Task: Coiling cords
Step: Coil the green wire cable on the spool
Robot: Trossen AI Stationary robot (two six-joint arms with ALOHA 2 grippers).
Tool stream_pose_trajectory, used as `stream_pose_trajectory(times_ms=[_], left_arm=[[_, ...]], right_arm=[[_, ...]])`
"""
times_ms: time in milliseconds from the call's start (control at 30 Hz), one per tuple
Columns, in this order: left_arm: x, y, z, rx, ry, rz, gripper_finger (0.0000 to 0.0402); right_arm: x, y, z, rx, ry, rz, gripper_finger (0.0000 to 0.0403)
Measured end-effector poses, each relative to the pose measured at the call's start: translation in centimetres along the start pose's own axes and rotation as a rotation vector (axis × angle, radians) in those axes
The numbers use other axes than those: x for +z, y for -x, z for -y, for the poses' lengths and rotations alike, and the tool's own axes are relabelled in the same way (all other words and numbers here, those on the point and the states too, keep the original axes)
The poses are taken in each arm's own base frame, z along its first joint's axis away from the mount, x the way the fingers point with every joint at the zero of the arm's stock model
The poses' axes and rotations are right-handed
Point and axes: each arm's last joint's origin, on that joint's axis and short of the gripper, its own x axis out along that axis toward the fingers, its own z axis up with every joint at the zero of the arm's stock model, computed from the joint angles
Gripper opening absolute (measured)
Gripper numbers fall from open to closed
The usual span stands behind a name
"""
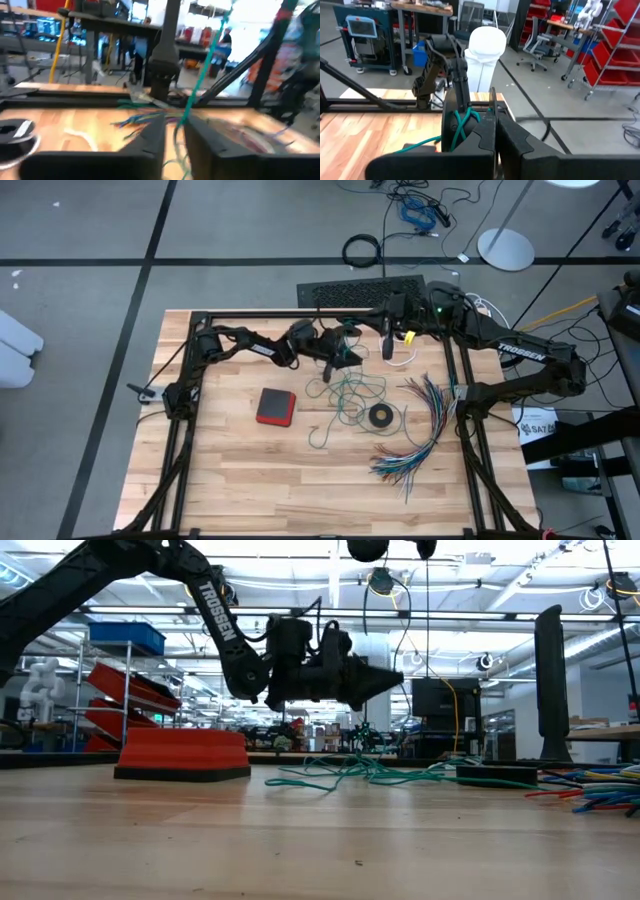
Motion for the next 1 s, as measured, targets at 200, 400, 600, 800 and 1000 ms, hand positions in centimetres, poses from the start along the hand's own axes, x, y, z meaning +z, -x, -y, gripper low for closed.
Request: stream_pose_trajectory(times_ms=[200, 400, 600, 800, 1000], left_arm=[[-1.8, 0.1, -0.3, 0.101, 0.029, -0.143, 0.0006], [-3.2, 0.3, -0.3, 0.152, 0.052, -0.267, 0.0002], [-3.9, 0.1, 0.3, 0.155, 0.093, -0.337, 0.0001], [-5.4, 0.5, 0.8, 0.193, 0.141, -0.484, 0.0001], [-5.7, 0.6, 0.9, 0.178, 0.167, -0.512, 0.0001]], right_arm=[[0.6, 0.0, 0.1, -0.009, 0.033, 0.059, 0.0], [1.2, 0.1, 0.2, -0.024, 0.093, 0.118, 0.0], [2.1, 0.8, 0.7, -0.065, 0.139, 0.203, 0.0], [3.4, 2.2, 1.3, -0.113, 0.159, 0.302, 0.0], [4.3, 3.4, 1.4, -0.142, 0.203, 0.375, 0.0]])
